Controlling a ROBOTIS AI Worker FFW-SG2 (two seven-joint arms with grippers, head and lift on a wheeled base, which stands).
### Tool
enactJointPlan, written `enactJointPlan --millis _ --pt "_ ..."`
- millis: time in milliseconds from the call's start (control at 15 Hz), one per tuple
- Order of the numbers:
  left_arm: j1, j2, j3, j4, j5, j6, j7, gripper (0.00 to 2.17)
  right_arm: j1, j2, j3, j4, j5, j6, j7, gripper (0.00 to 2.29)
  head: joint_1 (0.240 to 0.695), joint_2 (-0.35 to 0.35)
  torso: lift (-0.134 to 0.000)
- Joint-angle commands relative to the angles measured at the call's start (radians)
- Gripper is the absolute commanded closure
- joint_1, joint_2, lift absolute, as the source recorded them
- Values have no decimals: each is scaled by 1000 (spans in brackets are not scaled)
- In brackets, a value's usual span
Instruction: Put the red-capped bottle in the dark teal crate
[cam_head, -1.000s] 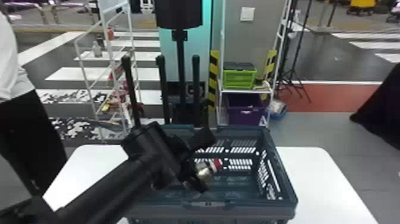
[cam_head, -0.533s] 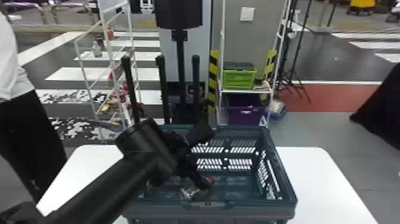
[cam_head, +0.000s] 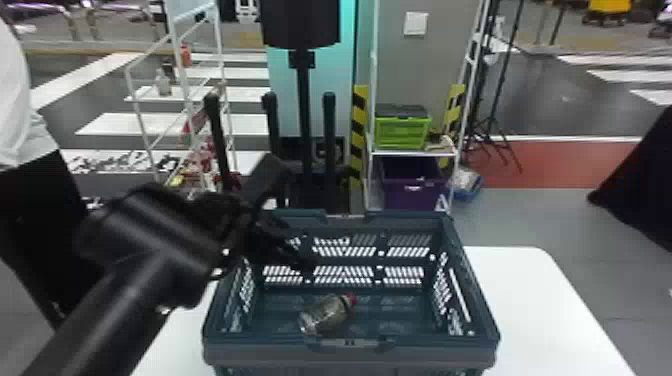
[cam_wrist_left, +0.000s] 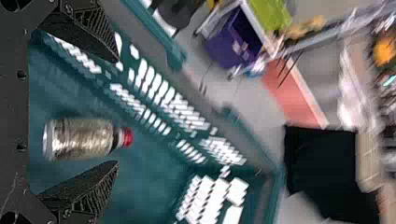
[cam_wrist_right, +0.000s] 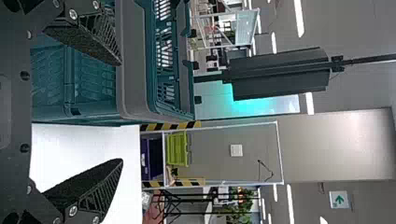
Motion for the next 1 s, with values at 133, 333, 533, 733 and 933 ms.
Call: enactJointPlan --millis 133,333,533,733,933 --pt "309 41 303 -446 98 53 105 130 -2 -3 -2 -2 0 0 0 151 499 0 0" --pt "565 21 464 -721 149 74 251 130 -10 -9 -2 -1 -5 9 0 151 499 0 0" --pt "809 -47 496 -850 138 68 409 130 -14 -15 2 2 -11 9 0 151 499 0 0" --pt "1051 -165 535 -816 146 -364 527 134 -17 -18 2 5 -11 18 0 151 499 0 0" --pt "1220 -182 501 -725 183 -782 653 137 -17 -23 3 5 -11 28 0 151 499 0 0"
